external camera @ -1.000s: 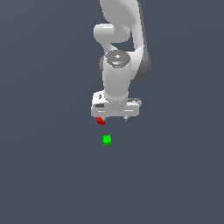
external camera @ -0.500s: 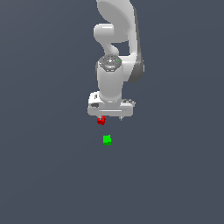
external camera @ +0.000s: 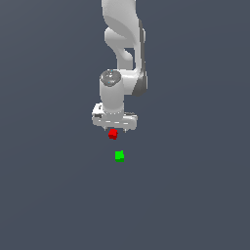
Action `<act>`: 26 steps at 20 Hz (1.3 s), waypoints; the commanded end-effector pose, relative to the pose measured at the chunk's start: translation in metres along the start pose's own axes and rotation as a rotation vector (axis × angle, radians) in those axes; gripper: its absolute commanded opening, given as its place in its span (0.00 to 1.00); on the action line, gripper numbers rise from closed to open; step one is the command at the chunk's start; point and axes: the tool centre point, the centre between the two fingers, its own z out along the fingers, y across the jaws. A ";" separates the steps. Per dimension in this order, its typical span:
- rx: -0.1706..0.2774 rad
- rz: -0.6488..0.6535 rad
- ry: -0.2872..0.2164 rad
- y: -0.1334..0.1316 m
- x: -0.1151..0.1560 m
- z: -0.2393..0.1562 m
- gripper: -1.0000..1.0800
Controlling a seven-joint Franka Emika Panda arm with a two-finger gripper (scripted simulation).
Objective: Stack the red cube on top of the green cube.
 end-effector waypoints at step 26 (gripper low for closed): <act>0.004 0.062 -0.002 0.022 -0.025 0.075 0.96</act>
